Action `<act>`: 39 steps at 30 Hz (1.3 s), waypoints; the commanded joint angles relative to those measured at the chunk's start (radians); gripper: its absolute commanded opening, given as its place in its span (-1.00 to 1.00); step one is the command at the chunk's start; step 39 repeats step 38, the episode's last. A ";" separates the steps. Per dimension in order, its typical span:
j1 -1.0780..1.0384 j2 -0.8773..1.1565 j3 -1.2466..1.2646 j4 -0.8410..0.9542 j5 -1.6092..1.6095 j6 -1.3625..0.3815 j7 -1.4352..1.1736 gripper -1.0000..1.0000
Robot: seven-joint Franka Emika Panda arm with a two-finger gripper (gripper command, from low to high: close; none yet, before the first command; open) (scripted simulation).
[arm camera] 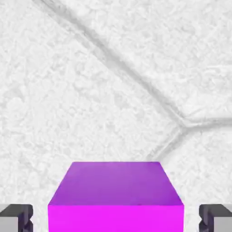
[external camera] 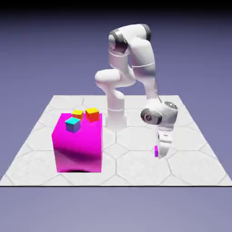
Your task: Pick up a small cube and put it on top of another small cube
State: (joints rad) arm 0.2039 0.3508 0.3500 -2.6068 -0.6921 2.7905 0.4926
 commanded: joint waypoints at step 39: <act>-0.369 -0.503 -0.602 0.343 0.612 -0.797 0.051 1.00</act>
